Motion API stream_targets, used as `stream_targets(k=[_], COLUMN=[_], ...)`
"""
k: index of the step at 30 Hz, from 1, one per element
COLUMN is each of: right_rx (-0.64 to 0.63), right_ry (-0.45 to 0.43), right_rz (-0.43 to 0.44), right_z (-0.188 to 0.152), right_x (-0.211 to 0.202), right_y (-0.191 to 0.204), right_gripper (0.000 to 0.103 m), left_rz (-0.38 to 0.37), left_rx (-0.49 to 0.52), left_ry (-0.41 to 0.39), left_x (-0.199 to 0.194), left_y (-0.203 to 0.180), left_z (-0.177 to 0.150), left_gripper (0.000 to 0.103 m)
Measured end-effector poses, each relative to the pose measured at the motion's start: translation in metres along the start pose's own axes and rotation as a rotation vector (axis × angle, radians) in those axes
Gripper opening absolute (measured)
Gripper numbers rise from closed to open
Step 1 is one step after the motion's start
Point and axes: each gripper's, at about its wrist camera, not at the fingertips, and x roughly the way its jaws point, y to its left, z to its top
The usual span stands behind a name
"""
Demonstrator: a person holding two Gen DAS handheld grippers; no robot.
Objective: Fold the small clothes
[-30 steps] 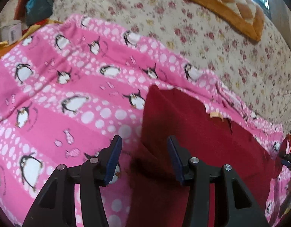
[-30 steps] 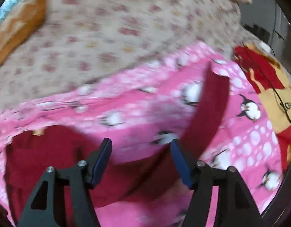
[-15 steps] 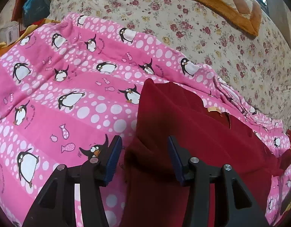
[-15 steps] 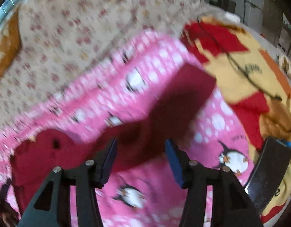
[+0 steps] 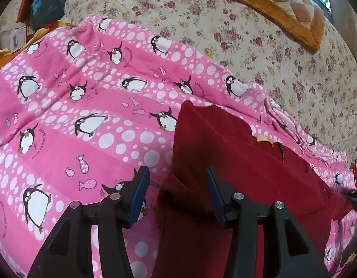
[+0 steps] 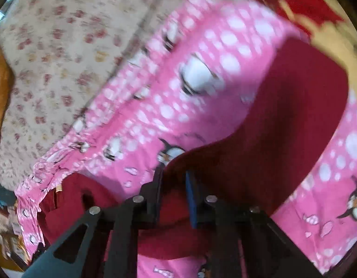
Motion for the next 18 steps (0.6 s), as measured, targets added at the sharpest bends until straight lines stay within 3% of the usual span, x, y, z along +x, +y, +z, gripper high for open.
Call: stream_targets(k=[3,6,9,11,13,14,16,18], right_rx=[-0.143,-0.275,-0.426,-0.535,-0.654,-0.723,-0.771,-0.741], right_ry=[-0.072,-0.092,-0.037,0.047,0.119,0.169,0.249,0.307], right_rz=[0.117,0.307,0.457,0.530,0.531,0.493,0.408,0.387], right_z=[-0.004,-0.018,-0.047,-0.078,-0.116,-0.140,-0.167,-0.176], right_x=[-0.035,-0.067,-0.072,-0.059,-0.039,-0.023,0.004,0.018], right_y=[0.050,0.105,0.160,0.189,0.210,0.219,0.220,0.214], right_gripper=[0.013,0.013,0.013,0.013,0.013,0.013,0.013,0.019], left_rz=[-0.004,-0.021,-0.034,-0.054,-0.071,-0.081,-0.103,-0.126], left_rx=[-0.026,-0.050,-0.056,-0.059,-0.057,-0.054,-0.048,-0.037], left_ry=[-0.028,-0.052,-0.070,-0.074,-0.067,-0.062,-0.055,-0.059], left_x=[-0.004,-0.008,-0.011,-0.012,-0.011,-0.010,-0.010,-0.012], left_y=[0.004,0.008,0.010,0.010,0.009,0.009,0.007,0.003], left_z=[0.002,0.004,0.005,0.005,0.005,0.005,0.005,0.005], left_gripper=[0.028,0.028,0.028,0.028,0.028,0.028,0.028,0.028])
